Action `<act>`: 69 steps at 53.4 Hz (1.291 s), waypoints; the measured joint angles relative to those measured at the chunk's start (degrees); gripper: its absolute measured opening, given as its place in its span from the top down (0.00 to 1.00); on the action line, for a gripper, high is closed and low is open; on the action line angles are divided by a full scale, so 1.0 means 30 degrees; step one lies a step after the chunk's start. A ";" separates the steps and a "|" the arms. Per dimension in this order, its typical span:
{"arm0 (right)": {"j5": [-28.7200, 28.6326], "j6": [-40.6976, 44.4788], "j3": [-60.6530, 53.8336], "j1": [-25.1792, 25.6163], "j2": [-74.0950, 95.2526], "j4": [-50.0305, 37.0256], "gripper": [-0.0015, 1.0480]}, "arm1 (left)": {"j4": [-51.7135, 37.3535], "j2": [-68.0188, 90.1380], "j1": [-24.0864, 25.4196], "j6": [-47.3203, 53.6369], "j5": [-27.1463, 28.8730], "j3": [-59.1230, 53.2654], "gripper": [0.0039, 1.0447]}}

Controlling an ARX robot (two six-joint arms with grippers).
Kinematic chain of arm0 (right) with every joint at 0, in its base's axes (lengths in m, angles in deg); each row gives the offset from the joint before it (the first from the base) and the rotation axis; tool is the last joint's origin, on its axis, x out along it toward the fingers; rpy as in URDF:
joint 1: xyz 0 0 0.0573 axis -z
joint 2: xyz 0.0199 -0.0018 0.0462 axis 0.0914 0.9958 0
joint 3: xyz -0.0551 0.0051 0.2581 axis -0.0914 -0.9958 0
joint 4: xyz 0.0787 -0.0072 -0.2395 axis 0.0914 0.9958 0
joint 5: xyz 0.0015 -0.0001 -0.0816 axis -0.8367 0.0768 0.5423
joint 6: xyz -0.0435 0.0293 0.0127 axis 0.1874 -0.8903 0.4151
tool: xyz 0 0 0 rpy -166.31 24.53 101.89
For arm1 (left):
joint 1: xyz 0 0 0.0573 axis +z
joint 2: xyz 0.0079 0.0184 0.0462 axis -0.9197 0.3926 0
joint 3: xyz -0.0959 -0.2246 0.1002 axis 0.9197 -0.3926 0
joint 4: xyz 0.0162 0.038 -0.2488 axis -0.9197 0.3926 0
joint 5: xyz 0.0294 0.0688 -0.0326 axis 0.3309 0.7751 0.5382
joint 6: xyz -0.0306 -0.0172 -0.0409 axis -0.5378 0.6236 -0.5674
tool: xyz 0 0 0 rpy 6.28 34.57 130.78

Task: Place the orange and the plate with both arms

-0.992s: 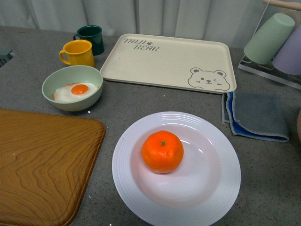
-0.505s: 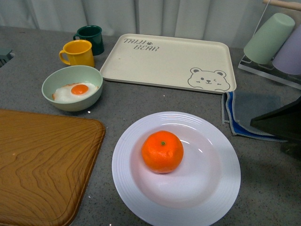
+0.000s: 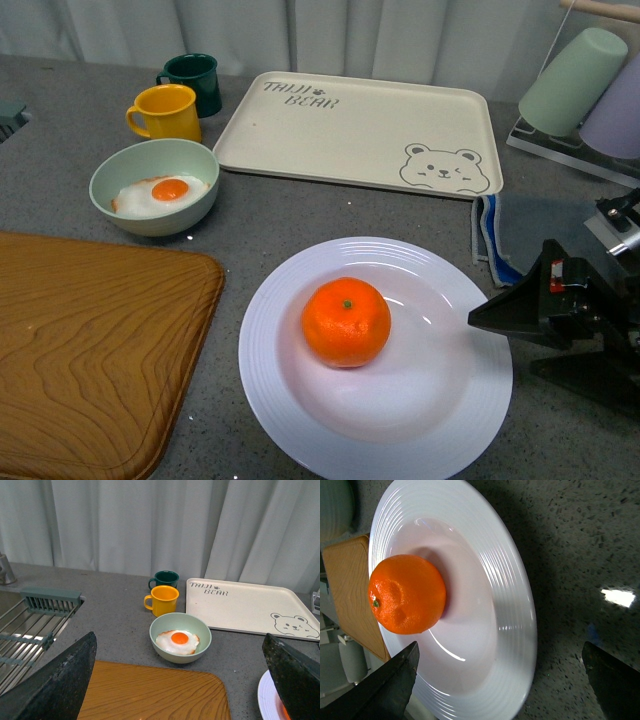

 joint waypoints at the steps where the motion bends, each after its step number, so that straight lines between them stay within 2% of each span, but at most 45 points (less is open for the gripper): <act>1: -0.0044 -0.0029 0.0036 -0.0015 0.0109 -0.0095 0.09 | 0.0000 0.0000 0.0000 0.0000 0.0000 0.0000 0.06; 16: -0.1486 -0.2790 0.1843 -0.0306 0.2936 -0.2346 0.09 | 0.0000 0.0000 0.0000 0.0000 0.0000 0.0000 0.06; 36: -0.2135 -0.5552 0.2528 -0.1246 0.4393 -0.4146 0.10 | 0.0000 0.0000 0.0000 0.0000 0.0000 0.0000 0.06; 41: -0.1887 -0.5748 0.2681 -0.1479 0.4648 -0.4087 0.22 | 0.0000 0.0000 0.0000 0.0000 0.0000 0.0000 0.06; 57: -0.1107 -0.6003 0.3016 -0.1596 0.5238 -0.3009 0.71 | 0.0000 0.0000 0.0000 0.0000 0.0000 0.0000 0.06; 65: -0.1763 -0.6047 0.3016 -0.1588 0.5326 -0.3279 0.90 | 0.0000 0.0000 0.0000 0.0000 0.0000 0.0000 0.06; 69: -0.1974 -0.6076 0.3009 -0.1588 0.5275 -0.3723 0.95 | 0.0000 0.0000 0.0000 0.0000 0.0000 0.0000 0.06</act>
